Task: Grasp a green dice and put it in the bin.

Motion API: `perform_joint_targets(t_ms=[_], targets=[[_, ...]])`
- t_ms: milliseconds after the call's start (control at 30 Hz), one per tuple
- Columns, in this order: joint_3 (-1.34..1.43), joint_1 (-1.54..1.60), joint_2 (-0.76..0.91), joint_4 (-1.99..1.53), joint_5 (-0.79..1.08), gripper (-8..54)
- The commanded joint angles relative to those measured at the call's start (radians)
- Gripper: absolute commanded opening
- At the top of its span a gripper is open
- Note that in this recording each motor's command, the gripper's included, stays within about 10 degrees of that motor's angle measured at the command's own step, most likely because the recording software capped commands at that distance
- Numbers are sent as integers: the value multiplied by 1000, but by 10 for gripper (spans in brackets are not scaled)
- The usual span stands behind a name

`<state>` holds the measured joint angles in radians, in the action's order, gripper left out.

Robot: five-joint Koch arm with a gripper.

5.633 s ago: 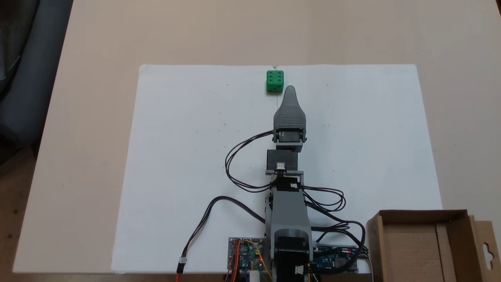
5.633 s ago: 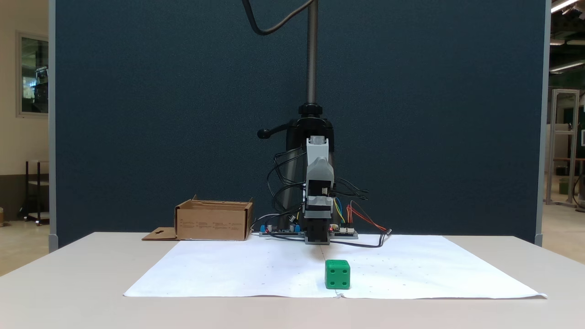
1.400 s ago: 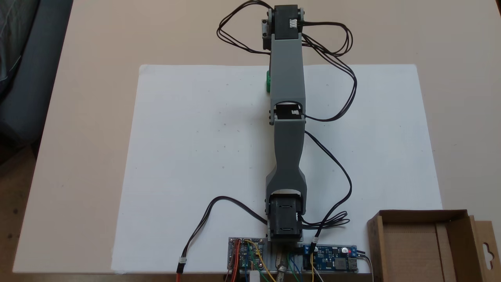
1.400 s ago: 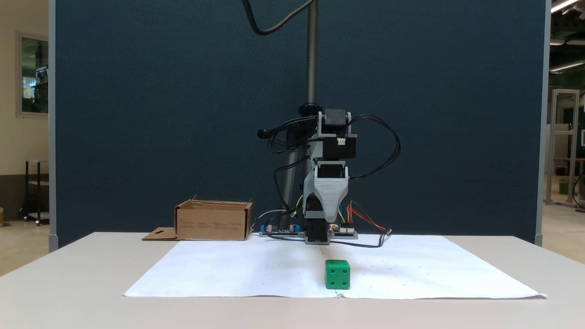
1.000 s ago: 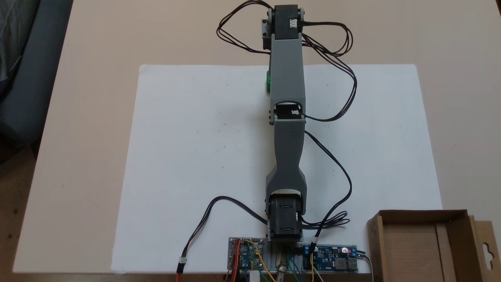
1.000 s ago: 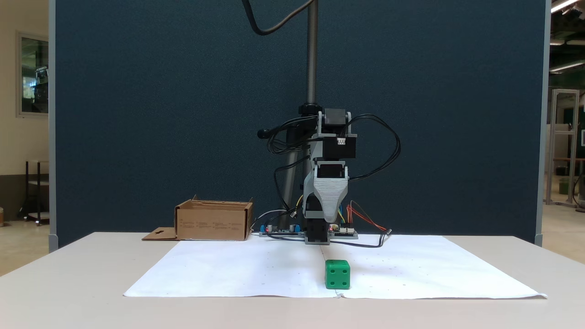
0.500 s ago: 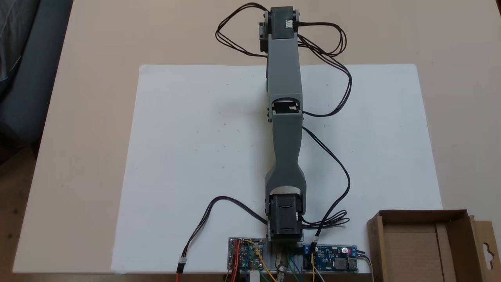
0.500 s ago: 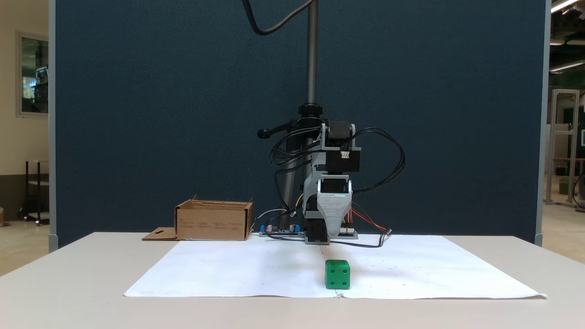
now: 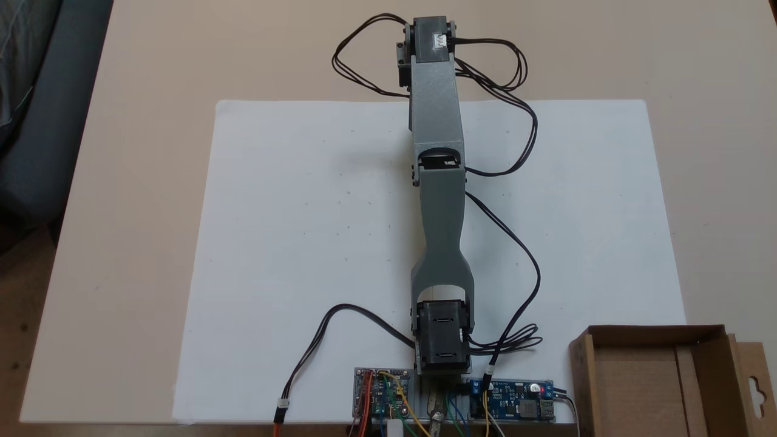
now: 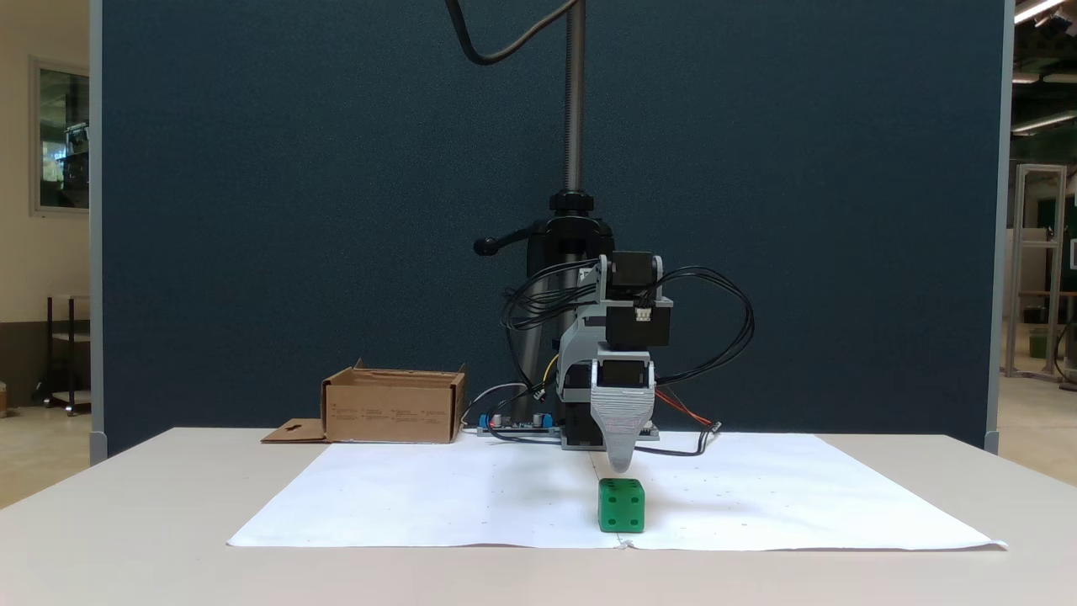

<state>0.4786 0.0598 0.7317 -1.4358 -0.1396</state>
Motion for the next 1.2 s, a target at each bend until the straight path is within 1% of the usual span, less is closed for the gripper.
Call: perform_joint_targets(t_ms=[0, 667, 1167], targets=[[-31, 20, 18, -17, -51, 420], [-29, 15, -58, 133, -51, 420], [-29, 2, -98, 167, -49, 420]])
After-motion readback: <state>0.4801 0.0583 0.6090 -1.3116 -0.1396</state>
